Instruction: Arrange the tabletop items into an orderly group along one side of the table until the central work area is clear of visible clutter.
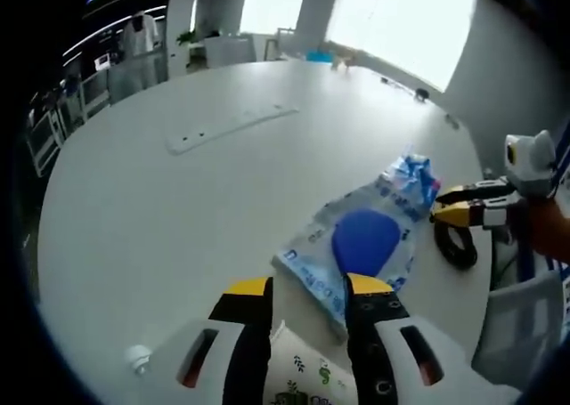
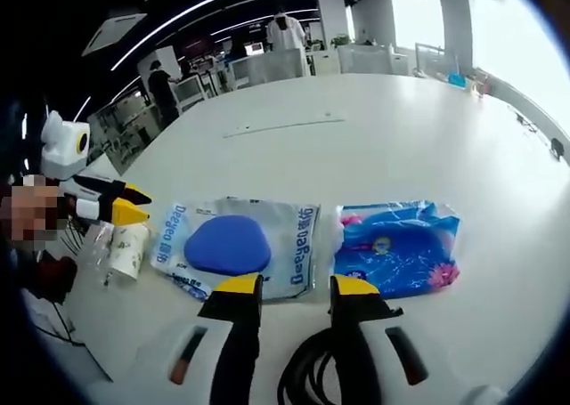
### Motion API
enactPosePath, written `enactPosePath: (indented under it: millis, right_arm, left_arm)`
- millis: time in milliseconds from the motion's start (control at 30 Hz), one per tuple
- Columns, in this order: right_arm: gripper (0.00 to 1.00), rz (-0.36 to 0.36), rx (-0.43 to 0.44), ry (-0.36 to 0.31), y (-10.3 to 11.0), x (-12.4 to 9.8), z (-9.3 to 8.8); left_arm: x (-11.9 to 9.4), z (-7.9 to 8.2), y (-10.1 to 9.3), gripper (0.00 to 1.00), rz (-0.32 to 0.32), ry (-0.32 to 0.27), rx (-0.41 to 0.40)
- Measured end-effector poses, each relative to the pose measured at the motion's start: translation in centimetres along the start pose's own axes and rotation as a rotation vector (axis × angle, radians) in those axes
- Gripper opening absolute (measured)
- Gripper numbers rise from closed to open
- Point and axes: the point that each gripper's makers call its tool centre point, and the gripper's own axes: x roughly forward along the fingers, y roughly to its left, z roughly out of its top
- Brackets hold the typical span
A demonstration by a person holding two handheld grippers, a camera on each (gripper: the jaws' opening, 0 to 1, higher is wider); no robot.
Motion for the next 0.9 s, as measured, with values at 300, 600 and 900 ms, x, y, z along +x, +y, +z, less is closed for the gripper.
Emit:
enactPosePath:
  millis: [300, 600, 900]
  right_arm:
    - [0.32, 0.021, -0.015, -0.011, 0.6, -0.2, 0.6]
    - [0.33, 0.049, -0.038, -0.019, 1.6, -0.3, 1.3]
    - [0.36, 0.073, -0.055, -0.022, 2.5, -0.3, 1.5]
  left_arm:
    - [-1.1, 0.1, 0.3, 0.33, 0.020, -0.019, -0.003]
    - [-2.3, -0.1, 0.5, 0.37, 0.038, -0.042, -0.018]
    - [-3.6, -0.3, 0.8, 0.41, 0.056, -0.063, -0.030]
